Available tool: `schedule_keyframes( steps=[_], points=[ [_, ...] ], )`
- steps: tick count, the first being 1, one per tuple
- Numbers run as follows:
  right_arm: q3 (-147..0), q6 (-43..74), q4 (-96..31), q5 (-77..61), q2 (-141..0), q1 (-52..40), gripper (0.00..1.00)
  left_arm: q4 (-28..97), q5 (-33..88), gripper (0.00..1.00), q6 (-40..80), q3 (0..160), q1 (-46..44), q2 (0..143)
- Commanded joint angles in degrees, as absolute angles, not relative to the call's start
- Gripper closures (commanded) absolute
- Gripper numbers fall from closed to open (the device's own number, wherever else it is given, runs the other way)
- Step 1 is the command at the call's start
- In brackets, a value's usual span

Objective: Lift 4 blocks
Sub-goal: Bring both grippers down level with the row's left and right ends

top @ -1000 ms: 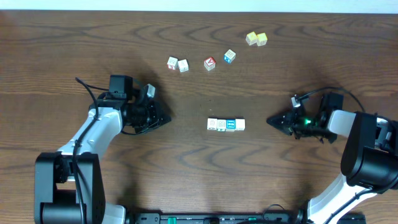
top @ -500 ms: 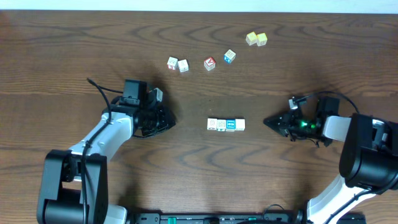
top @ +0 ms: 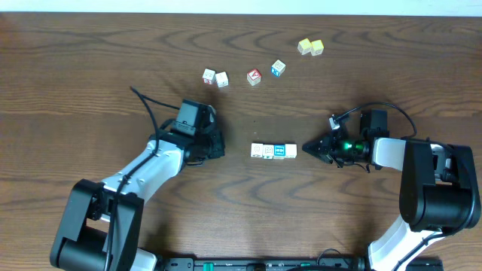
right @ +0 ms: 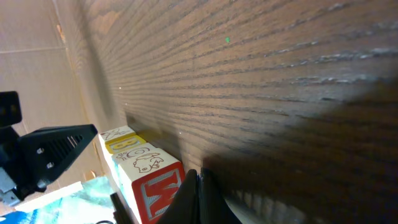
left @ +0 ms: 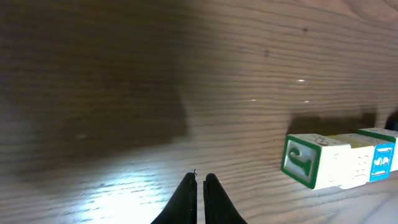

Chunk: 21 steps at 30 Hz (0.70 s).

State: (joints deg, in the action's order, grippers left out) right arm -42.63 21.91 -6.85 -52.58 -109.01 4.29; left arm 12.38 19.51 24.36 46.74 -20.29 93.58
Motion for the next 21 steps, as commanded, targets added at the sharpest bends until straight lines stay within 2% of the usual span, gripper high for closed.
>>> schedule_keyframes(
  steps=[1, 5, 11, 21],
  points=[
    [-41.9, 22.7, -8.0, -41.6, -110.1, 2.9, 0.99, 11.5, 14.3, 0.93, 26.3, 46.3, -22.8, 94.3],
    [-41.9, 22.7, -9.5, -39.4, -110.1, 1.8, 0.99, 11.6, 6.7, 0.92, 29.5, 45.9, -25.4, 94.3],
    [-41.9, 23.2, -10.8, -36.7, -109.0, 1.2, 0.99, 10.1, 4.6, 0.93, 31.2, 44.8, -27.3, 94.3],
    [-41.9, 28.8, -19.6, -18.5, -97.7, -3.7, 0.99, 8.6, 2.8, 0.93, 32.1, 43.9, -27.4, 94.3]
  ],
)
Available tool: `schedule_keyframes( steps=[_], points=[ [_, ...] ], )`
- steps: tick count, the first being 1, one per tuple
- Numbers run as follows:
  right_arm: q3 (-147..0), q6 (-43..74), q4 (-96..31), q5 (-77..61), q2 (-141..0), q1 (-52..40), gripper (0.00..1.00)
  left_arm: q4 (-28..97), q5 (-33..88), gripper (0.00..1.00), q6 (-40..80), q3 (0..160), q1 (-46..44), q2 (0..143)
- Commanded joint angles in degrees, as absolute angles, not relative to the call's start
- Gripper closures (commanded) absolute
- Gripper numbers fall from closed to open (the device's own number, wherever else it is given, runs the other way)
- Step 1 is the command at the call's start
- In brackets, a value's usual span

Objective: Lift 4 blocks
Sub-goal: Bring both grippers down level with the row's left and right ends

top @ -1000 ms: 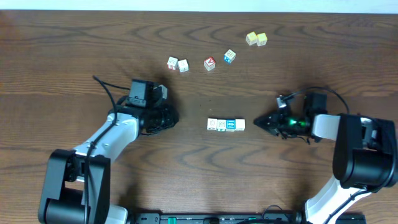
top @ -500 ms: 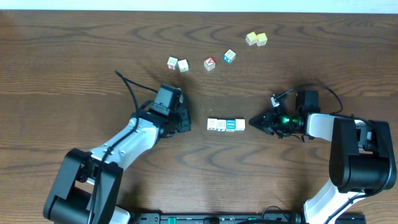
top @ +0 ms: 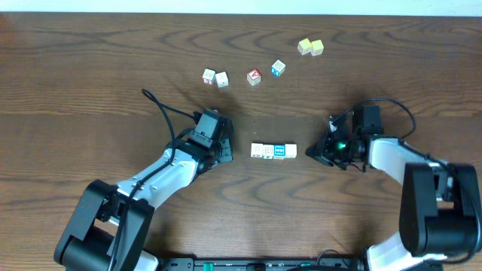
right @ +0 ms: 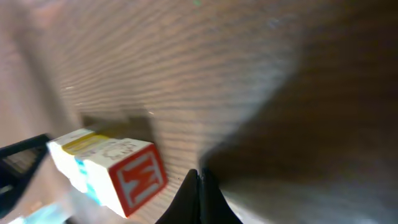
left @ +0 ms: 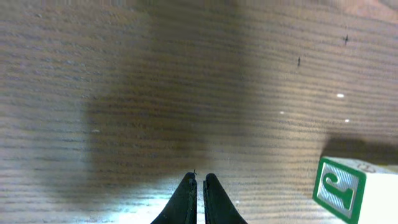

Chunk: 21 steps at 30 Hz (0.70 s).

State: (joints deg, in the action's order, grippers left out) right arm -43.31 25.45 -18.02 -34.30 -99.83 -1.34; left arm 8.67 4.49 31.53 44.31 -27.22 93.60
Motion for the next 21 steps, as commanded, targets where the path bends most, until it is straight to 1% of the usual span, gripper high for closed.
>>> schedule_keyframes(
  steps=[1, 5, 7, 21],
  points=[
    [-41.9, 29.6, -20.2, -16.7, -96.5, -4.8, 0.99, 8.6, 2.5, 0.93, 32.1, 43.9, -27.4, 94.4],
    [-41.9, 32.9, -20.8, -10.6, -92.3, -10.6, 0.99, 8.7, 2.3, 0.92, 32.1, 43.7, -27.4, 94.3],
    [-41.9, 33.9, -20.5, -10.3, -91.6, -12.3, 0.99, 8.6, 2.3, 0.93, 32.1, 43.7, -27.4, 94.3],
    [-41.9, 34.2, -19.7, -10.0, -91.4, -12.6, 0.99, 8.5, 2.3, 0.92, 32.1, 43.7, -27.4, 94.3]
  ],
)
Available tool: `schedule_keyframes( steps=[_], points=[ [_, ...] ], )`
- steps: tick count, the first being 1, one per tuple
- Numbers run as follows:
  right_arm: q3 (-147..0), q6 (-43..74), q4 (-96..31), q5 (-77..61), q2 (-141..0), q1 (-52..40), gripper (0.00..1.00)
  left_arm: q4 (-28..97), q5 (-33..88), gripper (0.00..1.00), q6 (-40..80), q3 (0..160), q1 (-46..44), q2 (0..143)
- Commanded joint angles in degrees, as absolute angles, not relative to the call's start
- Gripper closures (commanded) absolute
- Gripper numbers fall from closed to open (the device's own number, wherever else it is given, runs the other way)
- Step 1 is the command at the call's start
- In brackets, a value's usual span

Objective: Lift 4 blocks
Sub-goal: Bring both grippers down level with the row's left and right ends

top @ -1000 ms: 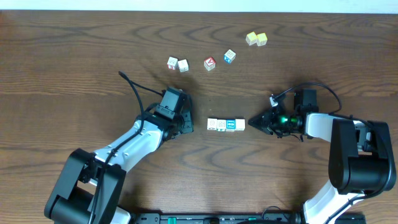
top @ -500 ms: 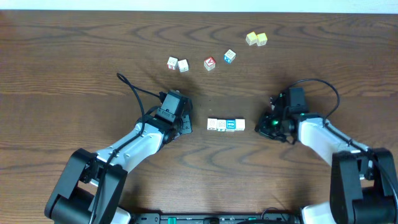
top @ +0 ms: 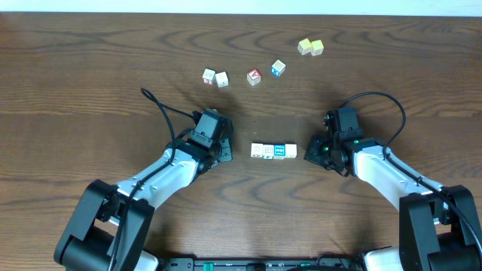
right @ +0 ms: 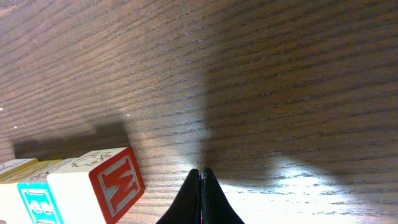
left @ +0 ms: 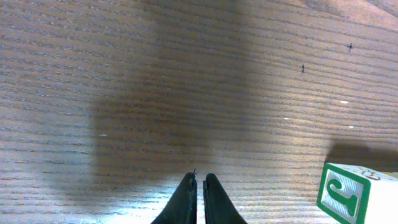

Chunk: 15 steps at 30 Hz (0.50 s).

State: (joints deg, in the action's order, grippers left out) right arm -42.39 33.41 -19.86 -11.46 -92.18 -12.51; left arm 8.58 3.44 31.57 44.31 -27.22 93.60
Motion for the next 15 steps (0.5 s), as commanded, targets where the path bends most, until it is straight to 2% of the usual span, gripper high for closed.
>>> schedule_keyframes(
  steps=[1, 5, 7, 10, 15],
  points=[
    [-41.9, 34.2, -19.7, -9.6, -91.4, -12.6, 0.99, 8.5, 2.3, 0.93, 32.1, 43.7, -27.4, 94.3],
    [-41.9, 34.3, -19.8, -10.0, -91.4, -12.6, 0.97, 8.4, 2.3, 0.93, 32.1, 43.7, -27.4, 94.3],
    [-41.9, 34.3, -19.7, -11.1, -91.4, -12.6, 0.84, 8.2, 2.3, 0.93, 32.1, 43.7, -27.4, 94.3],
    [-41.9, 34.3, -19.8, -11.2, -91.4, -12.6, 0.99, 8.2, 2.3, 0.92, 32.1, 43.7, -27.4, 94.3],
    [-41.9, 33.3, -19.2, -11.5, -91.0, -12.6, 0.99, 8.0, 2.3, 0.93, 35.6, 43.7, -27.4, 94.3]
  ],
)
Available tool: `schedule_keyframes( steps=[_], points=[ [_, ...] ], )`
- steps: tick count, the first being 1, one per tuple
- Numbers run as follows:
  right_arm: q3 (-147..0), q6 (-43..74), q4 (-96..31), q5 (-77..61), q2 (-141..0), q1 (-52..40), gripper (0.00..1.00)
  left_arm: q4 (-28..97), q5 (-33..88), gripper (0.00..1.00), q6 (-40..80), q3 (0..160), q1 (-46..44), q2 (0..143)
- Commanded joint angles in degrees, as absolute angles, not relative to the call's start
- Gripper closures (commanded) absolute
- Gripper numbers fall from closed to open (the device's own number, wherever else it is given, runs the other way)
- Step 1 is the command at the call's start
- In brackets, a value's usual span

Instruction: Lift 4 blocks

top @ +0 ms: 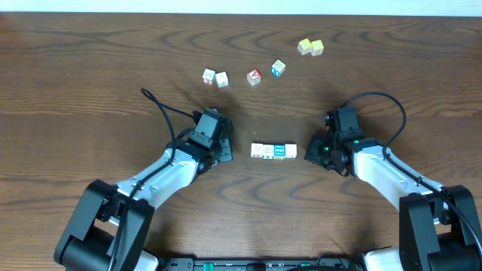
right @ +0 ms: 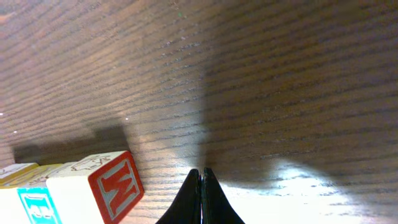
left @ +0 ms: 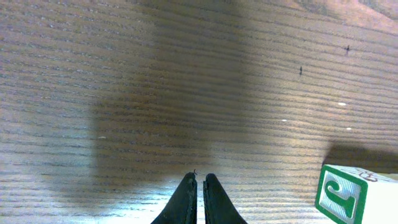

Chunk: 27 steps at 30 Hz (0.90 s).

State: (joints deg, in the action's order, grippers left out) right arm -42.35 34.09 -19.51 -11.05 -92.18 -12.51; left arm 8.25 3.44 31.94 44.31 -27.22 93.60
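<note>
Several letter blocks lie end to end in a row (top: 273, 151) at the table's middle. Its left end is a green-letter block (left: 348, 197), its right end a red-letter block (right: 112, 186). My left gripper (top: 224, 153) is shut and empty on the table just left of the row, fingertips meeting in the left wrist view (left: 198, 177). On the row's right side my right gripper (top: 310, 153) is also shut with nothing in it, a short gap from the red-letter block; its tips (right: 201, 172) touch.
Loose blocks sit at the back: two white ones (top: 215, 77), a red one (top: 254, 77), a blue one (top: 278, 68) and two yellow ones (top: 310, 47). Cables loop over both arms.
Almost nothing has changed. Both grippers stay shut at the two ends of the row; the wrist views have shifted only very slightly.
My left gripper was shut well left of the row, my right gripper shut close to its right end. Then the left one stood nearer the green-letter block and the right arm had swung. Both have held those places beside the row since.
</note>
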Motion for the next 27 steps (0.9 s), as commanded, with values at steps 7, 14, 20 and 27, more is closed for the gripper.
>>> schedule_keyframes(
  steps=[7, 14, 20, 27],
  points=[
    [-41.9, 32.9, -22.8, -9.2, -82.6, -12.9, 0.99, 7.5, 4.8, 0.93, 39.0, 43.7, -27.4, 94.3],
    [-41.8, 32.6, -23.6, -7.9, -80.1, -14.8, 0.99, 7.4, 3.8, 0.93, 38.4, 43.7, -27.4, 94.3],
    [-41.8, 34.4, -22.5, -5.5, -85.1, -15.8, 0.99, 7.5, 5.9, 0.93, 38.4, 43.7, -27.4, 94.3],
    [-41.8, 35.1, -21.5, -6.3, -88.4, -13.6, 0.99, 7.6, 6.0, 0.93, 38.2, 43.7, -27.4, 94.3]
  ],
)
